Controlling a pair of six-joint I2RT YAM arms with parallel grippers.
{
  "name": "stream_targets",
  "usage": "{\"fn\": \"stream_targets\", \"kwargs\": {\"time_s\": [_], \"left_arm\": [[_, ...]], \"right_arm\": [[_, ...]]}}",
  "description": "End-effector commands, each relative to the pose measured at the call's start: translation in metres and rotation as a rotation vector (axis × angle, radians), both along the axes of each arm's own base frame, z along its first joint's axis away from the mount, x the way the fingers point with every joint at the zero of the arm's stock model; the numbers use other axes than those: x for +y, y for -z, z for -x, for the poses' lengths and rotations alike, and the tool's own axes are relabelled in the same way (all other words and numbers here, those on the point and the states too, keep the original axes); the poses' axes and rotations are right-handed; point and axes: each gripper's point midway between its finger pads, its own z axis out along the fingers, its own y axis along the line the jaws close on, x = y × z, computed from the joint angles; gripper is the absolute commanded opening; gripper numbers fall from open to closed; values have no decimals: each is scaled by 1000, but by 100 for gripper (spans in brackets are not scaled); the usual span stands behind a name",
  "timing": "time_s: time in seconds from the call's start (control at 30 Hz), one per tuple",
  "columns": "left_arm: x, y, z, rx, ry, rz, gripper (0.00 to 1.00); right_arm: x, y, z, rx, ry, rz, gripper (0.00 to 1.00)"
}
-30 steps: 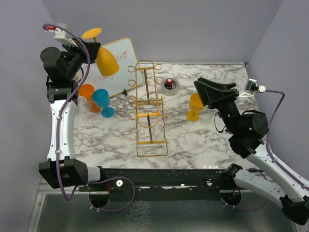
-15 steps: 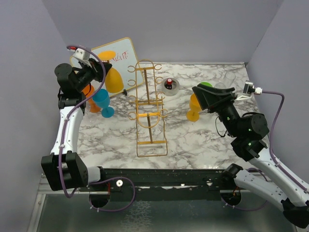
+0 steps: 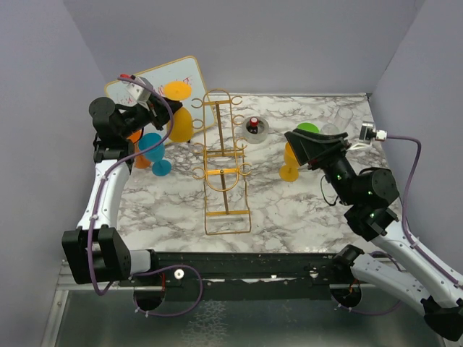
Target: Place the wine glass upside down on the wine glass rack
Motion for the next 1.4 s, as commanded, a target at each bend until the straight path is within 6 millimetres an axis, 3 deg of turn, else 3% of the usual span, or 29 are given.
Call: {"fn": "stream_targets", "kwargs": {"time_s": [0.0, 0.6, 1.37], "left_arm": [[-14, 4, 4, -51, 75, -42, 0], [-23, 35, -14, 28, 101, -38, 0], [-52, 43, -15, -8, 191, -82, 0]], "right_arm": [[0, 8, -2, 24, 9, -1, 68], [-5, 10, -3, 30, 33, 0, 68], [-7, 9, -3, 28, 43, 1, 68]]}}
